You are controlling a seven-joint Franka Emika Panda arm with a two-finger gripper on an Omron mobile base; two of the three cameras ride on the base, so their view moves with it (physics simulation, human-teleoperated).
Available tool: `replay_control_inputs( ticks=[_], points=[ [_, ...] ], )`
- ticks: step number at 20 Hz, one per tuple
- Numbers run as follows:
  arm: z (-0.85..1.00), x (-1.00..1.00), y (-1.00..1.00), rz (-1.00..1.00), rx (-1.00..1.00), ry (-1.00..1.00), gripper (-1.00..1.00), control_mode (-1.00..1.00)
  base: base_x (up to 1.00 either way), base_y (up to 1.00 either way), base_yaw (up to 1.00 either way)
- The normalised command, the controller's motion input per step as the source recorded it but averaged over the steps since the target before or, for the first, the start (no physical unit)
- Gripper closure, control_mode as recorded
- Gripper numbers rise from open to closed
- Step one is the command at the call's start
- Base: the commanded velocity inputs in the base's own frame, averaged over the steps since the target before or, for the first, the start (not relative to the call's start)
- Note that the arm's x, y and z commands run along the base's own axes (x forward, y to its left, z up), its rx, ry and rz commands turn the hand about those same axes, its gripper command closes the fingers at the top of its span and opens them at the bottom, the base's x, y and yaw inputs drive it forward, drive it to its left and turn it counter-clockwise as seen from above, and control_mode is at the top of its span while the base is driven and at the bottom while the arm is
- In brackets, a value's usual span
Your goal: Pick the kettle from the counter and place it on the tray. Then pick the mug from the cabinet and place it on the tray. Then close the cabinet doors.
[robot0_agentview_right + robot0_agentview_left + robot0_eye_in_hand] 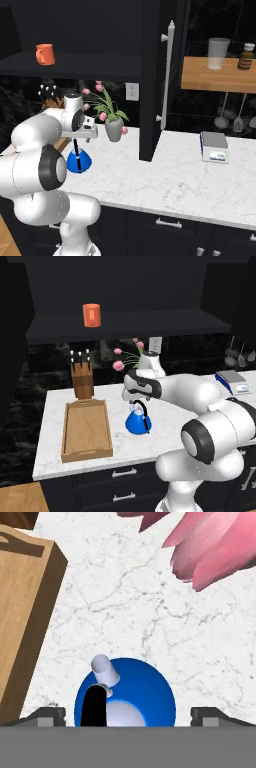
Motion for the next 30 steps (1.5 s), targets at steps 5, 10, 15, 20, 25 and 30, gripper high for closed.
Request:
replay_control_inputs(
  ticks=[5,10,15,20,25,30],
  points=[
    [-0.26,0.00,0.16,0.01,0.00,0.01,-1.00,-1.00,0.00,0.00,0.00],
    [-0.04,0.00,0.00,0.00,0.00,0.00,1.00,-1.00,0.00,0.00,0.00],
    [0.00,-0.15,0.00,0.00,0.00,0.00,1.00,-1.00,0.00,0.00,0.00],
    [0.00,-0.58,0.00,0.00,0.00,-0.05,1.00,-1.00,0.00,0.00,0.00],
    [0.08,-0.59,0.00,0.00,0.00,-0.03,1.00,-1.00,0.00,0.00,0.00],
    [0.71,-0.19,0.20,0.00,0.01,-0.08,1.00,-1.00,0.00,0.00,0.00]
  ],
)
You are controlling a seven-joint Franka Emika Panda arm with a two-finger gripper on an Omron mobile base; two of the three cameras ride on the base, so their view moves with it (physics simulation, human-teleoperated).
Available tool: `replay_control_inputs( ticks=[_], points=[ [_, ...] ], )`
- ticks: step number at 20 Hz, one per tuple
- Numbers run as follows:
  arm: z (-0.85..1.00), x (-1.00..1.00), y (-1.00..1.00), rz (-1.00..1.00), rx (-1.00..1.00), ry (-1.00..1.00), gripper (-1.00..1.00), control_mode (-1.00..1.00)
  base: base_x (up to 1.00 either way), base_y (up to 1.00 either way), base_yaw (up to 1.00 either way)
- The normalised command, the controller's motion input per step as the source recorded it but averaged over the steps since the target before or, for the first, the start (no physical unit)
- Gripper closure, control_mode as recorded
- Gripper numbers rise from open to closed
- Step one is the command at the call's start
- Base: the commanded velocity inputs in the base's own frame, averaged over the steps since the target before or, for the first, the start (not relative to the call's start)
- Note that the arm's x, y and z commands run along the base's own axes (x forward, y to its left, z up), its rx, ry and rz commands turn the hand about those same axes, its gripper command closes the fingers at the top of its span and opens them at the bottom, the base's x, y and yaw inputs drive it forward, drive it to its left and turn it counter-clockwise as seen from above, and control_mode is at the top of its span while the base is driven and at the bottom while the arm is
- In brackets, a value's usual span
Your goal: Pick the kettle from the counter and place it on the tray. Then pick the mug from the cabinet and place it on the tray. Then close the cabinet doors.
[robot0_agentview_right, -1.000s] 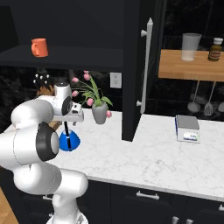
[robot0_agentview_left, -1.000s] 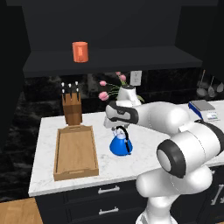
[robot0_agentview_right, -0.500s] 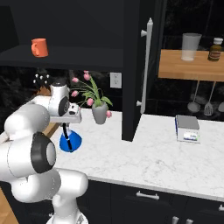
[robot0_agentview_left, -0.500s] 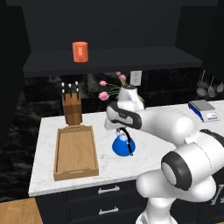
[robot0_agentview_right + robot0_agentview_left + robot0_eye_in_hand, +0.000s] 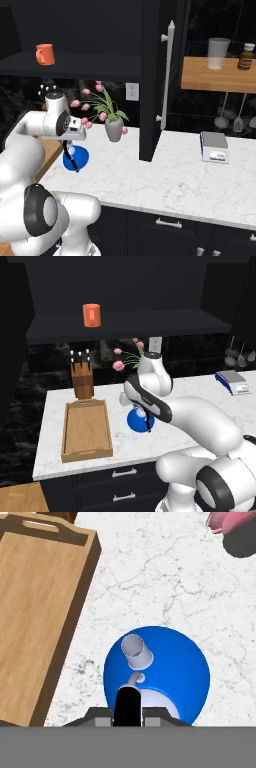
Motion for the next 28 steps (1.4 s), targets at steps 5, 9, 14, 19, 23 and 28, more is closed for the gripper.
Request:
replay_control_inputs(
  ticks=[5,9,14,19,23,28],
  points=[
    [0.87,-0.03,0.34,0.00,0.03,-0.01,1.00,-1.00,0.00,0.00,0.00],
    [0.29,0.00,0.67,0.01,0.00,0.00,1.00,-1.00,0.00,0.00,0.00],
    [0.14,0.00,0.88,0.00,-0.01,0.00,1.00,-1.00,0.00,0.00,0.00],
    [0.01,0.30,0.99,0.00,-0.01,0.00,1.00,-1.00,0.00,0.00,0.00],
    [0.00,0.43,0.69,0.00,0.00,-0.02,1.00,-1.00,0.00,0.00,0.00],
    [-0.01,0.34,0.18,-0.01,0.00,-0.01,1.00,-1.00,0.00,0.00,0.00]
  ],
)
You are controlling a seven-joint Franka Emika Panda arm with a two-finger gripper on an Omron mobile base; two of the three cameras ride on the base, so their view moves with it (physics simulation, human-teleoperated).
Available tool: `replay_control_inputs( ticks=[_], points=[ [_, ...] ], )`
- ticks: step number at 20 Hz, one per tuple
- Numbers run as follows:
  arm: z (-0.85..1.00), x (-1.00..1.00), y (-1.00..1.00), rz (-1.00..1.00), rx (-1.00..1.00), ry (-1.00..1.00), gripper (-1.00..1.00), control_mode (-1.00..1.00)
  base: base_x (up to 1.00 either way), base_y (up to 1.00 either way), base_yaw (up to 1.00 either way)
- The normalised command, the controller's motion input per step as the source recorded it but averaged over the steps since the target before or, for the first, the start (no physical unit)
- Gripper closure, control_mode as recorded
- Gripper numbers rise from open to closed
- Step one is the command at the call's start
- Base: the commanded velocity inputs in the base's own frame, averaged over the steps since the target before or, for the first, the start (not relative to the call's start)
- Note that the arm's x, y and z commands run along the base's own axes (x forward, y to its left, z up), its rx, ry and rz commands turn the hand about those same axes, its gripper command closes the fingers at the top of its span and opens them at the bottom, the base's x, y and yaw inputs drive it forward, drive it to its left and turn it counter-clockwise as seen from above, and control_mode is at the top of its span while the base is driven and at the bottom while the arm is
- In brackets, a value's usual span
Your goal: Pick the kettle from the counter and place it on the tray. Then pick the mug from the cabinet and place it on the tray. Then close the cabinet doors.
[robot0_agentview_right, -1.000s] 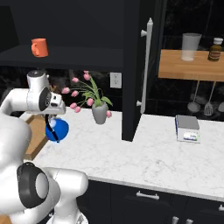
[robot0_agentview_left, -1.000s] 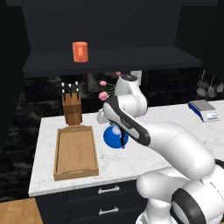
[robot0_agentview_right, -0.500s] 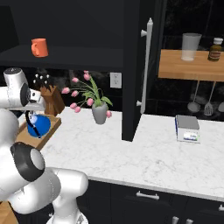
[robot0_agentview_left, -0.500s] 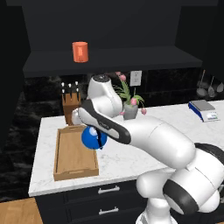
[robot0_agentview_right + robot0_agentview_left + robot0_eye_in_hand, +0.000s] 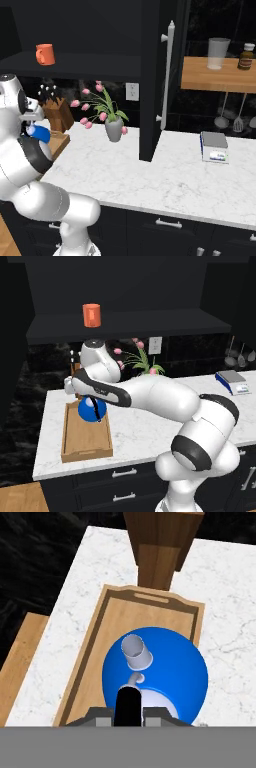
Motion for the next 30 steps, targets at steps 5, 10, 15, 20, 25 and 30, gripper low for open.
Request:
replay_control_inputs(
  ticks=[5,10,15,20,25,30],
  points=[
    [-0.26,0.12,0.01,-0.03,0.00,0.00,1.00,-1.00,0.00,0.00,0.00],
    [-0.67,0.15,0.07,-0.02,0.00,-0.02,1.00,-1.00,0.00,0.00,0.00],
    [-0.30,0.11,0.02,0.00,0.04,-0.06,1.00,-1.00,0.00,0.00,0.00],
    [-0.11,0.00,0.11,0.00,0.03,-0.11,1.00,-1.00,0.00,0.00,0.00],
    [-0.16,0.00,0.11,0.00,0.02,-0.06,1.00,-1.00,0.00,0.00,0.00],
    [-0.06,0.02,0.00,0.00,0.03,0.00,-1.00,-1.00,0.00,0.00,0.00]
  ],
)
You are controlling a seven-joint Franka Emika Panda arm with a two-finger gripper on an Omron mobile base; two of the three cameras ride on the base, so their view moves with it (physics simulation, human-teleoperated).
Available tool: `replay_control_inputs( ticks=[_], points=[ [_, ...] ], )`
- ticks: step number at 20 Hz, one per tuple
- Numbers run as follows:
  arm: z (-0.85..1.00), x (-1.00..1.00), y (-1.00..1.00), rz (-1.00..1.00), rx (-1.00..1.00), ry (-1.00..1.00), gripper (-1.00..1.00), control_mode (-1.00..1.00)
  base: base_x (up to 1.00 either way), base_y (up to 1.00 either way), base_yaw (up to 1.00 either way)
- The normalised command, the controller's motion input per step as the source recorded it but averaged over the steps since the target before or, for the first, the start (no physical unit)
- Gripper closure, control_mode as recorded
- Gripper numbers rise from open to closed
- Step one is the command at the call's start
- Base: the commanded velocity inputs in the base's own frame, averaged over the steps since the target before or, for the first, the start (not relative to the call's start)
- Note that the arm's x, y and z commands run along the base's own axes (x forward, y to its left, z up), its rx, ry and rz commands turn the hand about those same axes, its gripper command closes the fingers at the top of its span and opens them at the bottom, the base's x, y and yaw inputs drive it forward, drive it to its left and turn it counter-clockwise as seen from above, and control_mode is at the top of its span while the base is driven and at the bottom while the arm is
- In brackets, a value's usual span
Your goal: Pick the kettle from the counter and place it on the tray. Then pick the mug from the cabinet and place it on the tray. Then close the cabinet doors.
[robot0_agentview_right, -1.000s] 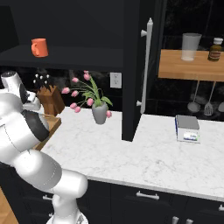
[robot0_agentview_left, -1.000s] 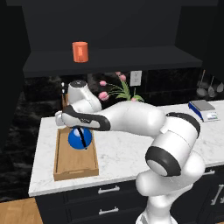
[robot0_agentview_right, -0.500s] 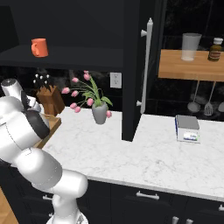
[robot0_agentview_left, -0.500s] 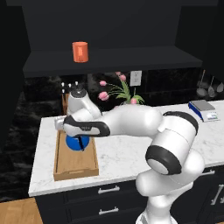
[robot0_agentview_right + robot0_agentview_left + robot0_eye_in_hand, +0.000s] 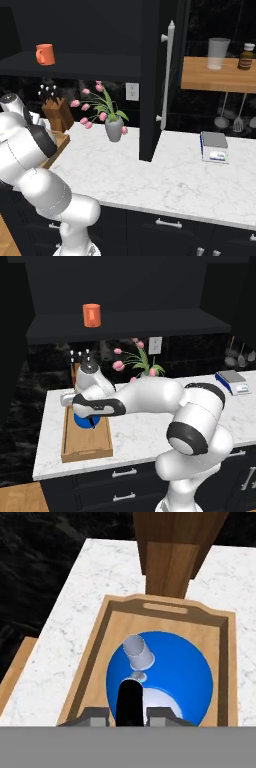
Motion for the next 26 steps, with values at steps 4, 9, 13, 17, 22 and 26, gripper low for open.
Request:
replay_control_inputs(
  ticks=[4,9,13,17,22,26],
  points=[
    [0.00,0.02,-0.04,0.00,0.04,0.03,-1.00,-1.00,0.00,0.00,0.00],
    [0.15,0.00,-0.10,0.00,0.01,0.00,-1.00,-1.00,0.00,0.00,0.00],
    [0.82,-0.23,-0.37,-0.11,0.00,0.00,-1.00,-1.00,0.00,0.00,0.00],
    [0.71,-0.44,-0.34,-0.17,0.00,0.01,-1.00,-1.00,0.00,0.00,0.00],
    [0.69,-1.00,-0.33,-0.16,0.00,0.01,-1.00,-1.00,0.00,0.00,0.00],
    [0.14,-0.49,-0.21,-0.15,0.00,0.08,-1.00,-1.00,0.00,0.00,0.00]
  ],
)
